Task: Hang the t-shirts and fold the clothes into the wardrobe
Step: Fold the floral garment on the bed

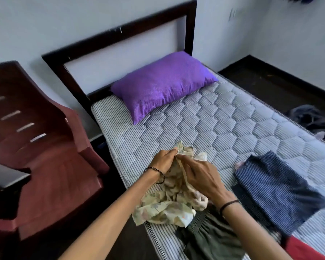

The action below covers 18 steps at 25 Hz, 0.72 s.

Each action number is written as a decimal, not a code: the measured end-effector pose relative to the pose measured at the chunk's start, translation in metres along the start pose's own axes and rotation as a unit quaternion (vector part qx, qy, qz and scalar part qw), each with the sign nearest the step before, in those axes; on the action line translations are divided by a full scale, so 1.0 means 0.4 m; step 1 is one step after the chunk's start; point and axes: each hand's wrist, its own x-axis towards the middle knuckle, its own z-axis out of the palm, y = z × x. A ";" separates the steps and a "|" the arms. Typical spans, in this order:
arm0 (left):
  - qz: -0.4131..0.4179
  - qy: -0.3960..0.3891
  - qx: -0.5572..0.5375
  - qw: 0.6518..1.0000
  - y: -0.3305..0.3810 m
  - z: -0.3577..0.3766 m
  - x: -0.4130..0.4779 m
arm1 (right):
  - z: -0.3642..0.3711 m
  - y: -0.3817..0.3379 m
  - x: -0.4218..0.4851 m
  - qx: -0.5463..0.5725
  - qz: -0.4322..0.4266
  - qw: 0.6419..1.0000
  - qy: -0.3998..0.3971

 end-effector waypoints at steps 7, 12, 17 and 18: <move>0.020 -0.048 -0.041 0.998 0.141 -0.123 -0.148 | -0.173 -0.098 0.041 0.014 -0.045 0.999 0.022; 0.030 0.005 -0.014 0.999 0.206 -0.188 -0.251 | -0.263 -0.186 0.059 0.012 -0.096 0.995 0.034; 0.038 0.088 -0.084 0.992 0.247 -0.264 -0.256 | -0.330 -0.243 0.110 0.115 -0.037 0.993 0.006; 0.042 0.088 -0.114 0.989 0.230 -0.276 -0.213 | -0.345 -0.252 0.123 0.127 -0.038 0.991 0.008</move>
